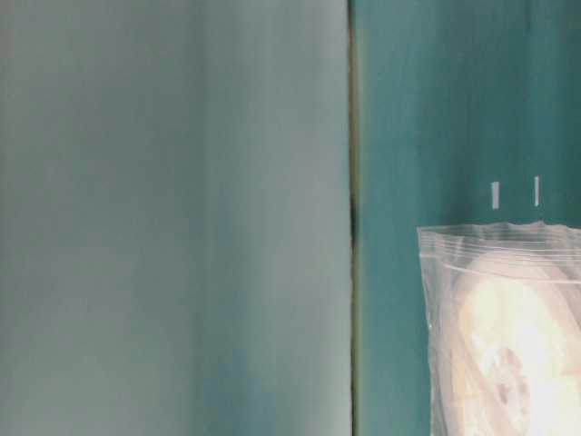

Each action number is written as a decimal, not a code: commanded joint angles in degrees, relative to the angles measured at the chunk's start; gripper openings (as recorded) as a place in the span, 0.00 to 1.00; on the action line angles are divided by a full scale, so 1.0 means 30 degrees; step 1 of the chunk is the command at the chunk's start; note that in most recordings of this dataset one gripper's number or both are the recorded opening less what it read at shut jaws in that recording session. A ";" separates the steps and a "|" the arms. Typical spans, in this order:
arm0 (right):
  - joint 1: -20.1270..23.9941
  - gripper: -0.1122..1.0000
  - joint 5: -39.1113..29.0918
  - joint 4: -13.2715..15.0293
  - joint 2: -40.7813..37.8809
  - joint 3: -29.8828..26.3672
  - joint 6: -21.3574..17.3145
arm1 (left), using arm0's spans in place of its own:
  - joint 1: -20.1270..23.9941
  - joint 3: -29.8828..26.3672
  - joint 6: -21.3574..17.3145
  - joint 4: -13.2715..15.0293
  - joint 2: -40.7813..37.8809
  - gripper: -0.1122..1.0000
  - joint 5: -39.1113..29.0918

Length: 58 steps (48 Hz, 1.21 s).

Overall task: Take out the reel from the clear zip bag.
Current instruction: 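Raise both arms from rest and move them toward the bagged reel, then lower the left gripper onto the bag's left edge and pinch it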

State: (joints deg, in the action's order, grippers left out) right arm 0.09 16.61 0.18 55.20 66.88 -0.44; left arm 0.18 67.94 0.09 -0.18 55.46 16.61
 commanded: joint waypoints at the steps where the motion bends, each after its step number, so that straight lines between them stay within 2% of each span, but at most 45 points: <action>1: -0.0176 0.18 0.0117 -0.0234 -0.0205 -0.0234 -0.0234 | -0.0498 -0.1172 0.1289 -0.0117 -0.0703 0.23 -0.0674; 3: -0.0205 0.16 -0.0088 -0.1055 -0.0322 -0.0381 -0.0410 | -0.0498 -0.1436 0.2139 -0.0117 -0.0850 0.21 -0.1377; 6: -0.0322 0.10 -0.0586 -0.2314 -0.0527 -0.0498 -0.1055 | -0.0469 -0.1670 0.3545 -0.0117 -0.1055 0.13 -0.2432; 9: -0.0586 0.10 -0.1172 -0.3311 -0.0850 -0.0469 -0.1699 | -0.0439 -0.1758 0.4629 -0.0117 -0.1113 0.09 -0.3135; 20: -0.1611 0.10 -0.2871 -0.5889 -0.2842 -0.0498 -0.3721 | -0.0410 -0.1816 0.6943 -0.0146 -0.1875 0.09 -0.3486; 23: -0.2109 0.10 -0.2959 -0.6445 -0.3721 -0.0527 -0.4365 | -0.0117 -0.1787 0.7998 -0.0146 -0.2256 0.09 -0.3574; 27: -0.2813 0.10 -0.2900 -0.6885 -0.4980 -0.0762 -0.5273 | 0.0381 -0.1787 1.0225 -0.0146 -0.2813 0.09 -0.3691; 29: -0.3018 0.10 -0.2900 -0.6973 -0.5654 -0.0967 -0.5684 | 0.0645 -0.1758 1.1602 -0.0146 -0.3105 0.09 -0.3721; 30: -0.3105 0.10 -0.2900 -0.7002 -0.6006 -0.1113 -0.5947 | 0.0762 -0.1729 1.2715 -0.0146 -0.3340 0.09 -0.3721; 33: -0.3252 0.10 -0.2900 -0.7002 -0.7061 -0.1436 -0.6650 | 0.0850 -0.1494 1.4678 -0.0146 -0.3838 0.09 -0.3779; 37: -0.3340 0.10 -0.2900 -0.7002 -0.8584 -0.1963 -0.7412 | 0.0879 -0.0908 1.6318 -0.0176 -0.4453 0.09 -0.3779; 44: -0.3340 0.10 -0.2607 -0.7002 -1.1074 -0.2813 -0.8057 | 0.0732 0.0029 1.7402 -0.0176 -0.5361 0.09 -0.3574; 58: -0.3340 0.11 -0.2783 -0.7031 -1.4209 -0.5186 -0.8232 | 0.1611 0.1230 1.7637 -0.0176 -0.6211 0.09 -0.3428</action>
State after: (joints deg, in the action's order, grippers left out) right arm -9.84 8.09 -20.83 13.62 53.70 -24.61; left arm 5.01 71.46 52.91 -0.53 37.27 5.80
